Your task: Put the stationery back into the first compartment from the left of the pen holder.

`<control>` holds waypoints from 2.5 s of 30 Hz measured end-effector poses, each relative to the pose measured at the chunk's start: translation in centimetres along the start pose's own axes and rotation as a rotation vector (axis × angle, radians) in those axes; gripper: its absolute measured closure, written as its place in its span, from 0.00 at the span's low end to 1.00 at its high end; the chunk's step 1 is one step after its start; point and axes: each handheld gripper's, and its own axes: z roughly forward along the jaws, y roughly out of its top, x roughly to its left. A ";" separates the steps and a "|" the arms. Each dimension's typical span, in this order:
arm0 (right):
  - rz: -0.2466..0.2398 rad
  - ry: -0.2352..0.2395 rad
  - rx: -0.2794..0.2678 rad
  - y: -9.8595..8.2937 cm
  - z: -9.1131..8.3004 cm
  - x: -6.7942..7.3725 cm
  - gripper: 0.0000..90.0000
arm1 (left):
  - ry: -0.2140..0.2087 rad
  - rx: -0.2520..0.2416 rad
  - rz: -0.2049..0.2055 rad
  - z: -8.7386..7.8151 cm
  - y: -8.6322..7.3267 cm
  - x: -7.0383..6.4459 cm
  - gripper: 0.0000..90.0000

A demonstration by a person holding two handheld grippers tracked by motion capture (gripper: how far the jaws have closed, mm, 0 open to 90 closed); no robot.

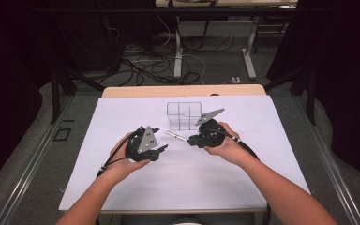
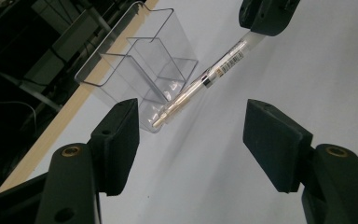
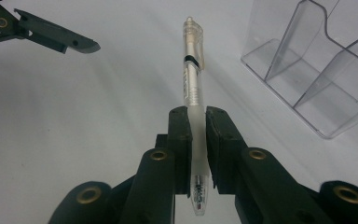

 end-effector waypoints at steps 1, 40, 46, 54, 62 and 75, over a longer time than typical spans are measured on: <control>-0.004 -0.003 -0.009 0.0 0.1 0.0 0.90 | 0.005 0.006 0.016 0.1 0.1 -0.1 0.41; 0.019 0.090 0.084 1.7 0.8 1.7 0.90 | 0.036 0.131 0.416 2.8 1.3 -3.7 0.79; 0.013 0.101 0.095 1.9 0.9 1.8 0.90 | 0.046 0.136 0.458 3.0 1.2 -4.0 0.82; 0.010 0.103 0.102 1.9 1.0 2.0 0.90 | 0.059 0.147 0.518 3.2 1.1 -4.5 0.87; 0.008 0.103 0.106 1.8 1.1 2.1 0.90 | 0.069 0.162 0.589 3.0 1.1 -4.5 0.88; -0.017 0.087 0.066 1.9 0.7 2.1 0.85 | 0.066 0.163 0.551 3.0 1.4 -3.9 0.88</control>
